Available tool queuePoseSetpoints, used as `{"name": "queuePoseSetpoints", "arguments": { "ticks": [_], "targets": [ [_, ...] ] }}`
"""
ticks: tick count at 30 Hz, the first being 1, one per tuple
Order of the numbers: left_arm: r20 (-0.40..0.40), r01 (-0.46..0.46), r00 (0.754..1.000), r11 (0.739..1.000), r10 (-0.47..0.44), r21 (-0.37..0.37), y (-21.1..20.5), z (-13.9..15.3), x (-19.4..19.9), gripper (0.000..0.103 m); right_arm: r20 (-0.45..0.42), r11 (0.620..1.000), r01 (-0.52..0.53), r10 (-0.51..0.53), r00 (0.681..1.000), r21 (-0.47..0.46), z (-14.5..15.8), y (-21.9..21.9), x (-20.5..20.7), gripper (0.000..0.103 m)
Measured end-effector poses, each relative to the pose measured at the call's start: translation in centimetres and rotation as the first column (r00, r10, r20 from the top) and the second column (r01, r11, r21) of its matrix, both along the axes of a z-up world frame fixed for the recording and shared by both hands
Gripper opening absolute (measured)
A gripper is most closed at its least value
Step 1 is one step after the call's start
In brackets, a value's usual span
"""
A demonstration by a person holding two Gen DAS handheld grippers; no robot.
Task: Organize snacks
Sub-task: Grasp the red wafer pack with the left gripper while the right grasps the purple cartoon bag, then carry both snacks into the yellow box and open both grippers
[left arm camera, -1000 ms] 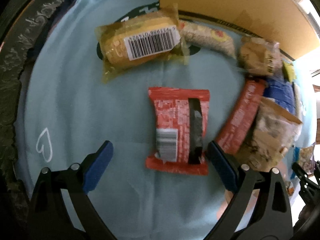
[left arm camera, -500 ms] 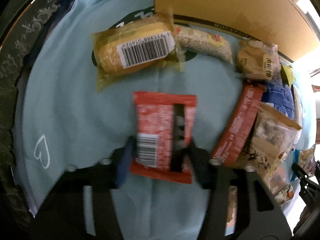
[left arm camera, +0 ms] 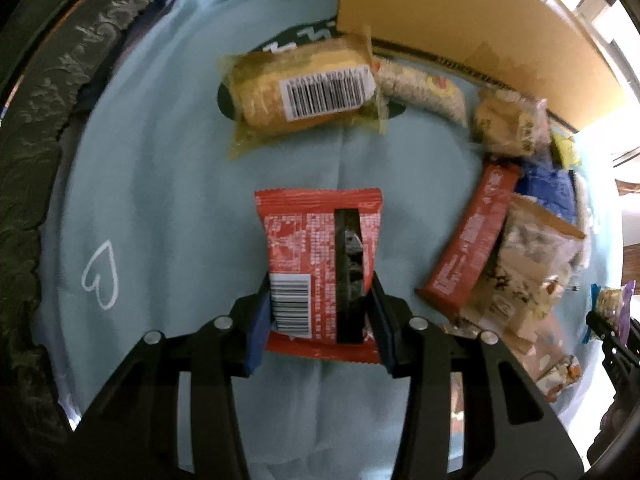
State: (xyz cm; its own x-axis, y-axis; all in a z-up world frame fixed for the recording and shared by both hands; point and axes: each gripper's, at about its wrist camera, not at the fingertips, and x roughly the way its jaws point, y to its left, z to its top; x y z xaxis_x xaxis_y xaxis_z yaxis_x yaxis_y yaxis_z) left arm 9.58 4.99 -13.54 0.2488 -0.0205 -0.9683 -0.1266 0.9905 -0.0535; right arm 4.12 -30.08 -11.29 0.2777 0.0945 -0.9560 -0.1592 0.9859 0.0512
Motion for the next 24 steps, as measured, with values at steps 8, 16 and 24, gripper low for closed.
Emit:
{"name": "queuePoseSetpoints", "arguments": {
  "ticks": [8,16,24],
  "targets": [
    [0.102,0.024,0.995,0.999,-0.020,-0.043,-0.3,5.5,-1.6,0.044,0.066,0.995,0.015,-0.022,0.998,0.102,3.9,-0.8,0.1,0.019],
    [0.227,0.100,0.970,0.992,-0.081,-0.072,-3.7,11.8,1.7,0.044,0.203,0.970,-0.033,-0.017,0.979,0.241,10.5,0.0,3.1,0.019],
    [0.280,0.127,0.955,0.987,-0.095,-0.098,-6.7,14.9,7.7,0.044,0.311,0.937,-0.061,-0.053,0.949,0.344,15.1,1.1,9.9,0.019]
  ]
}}
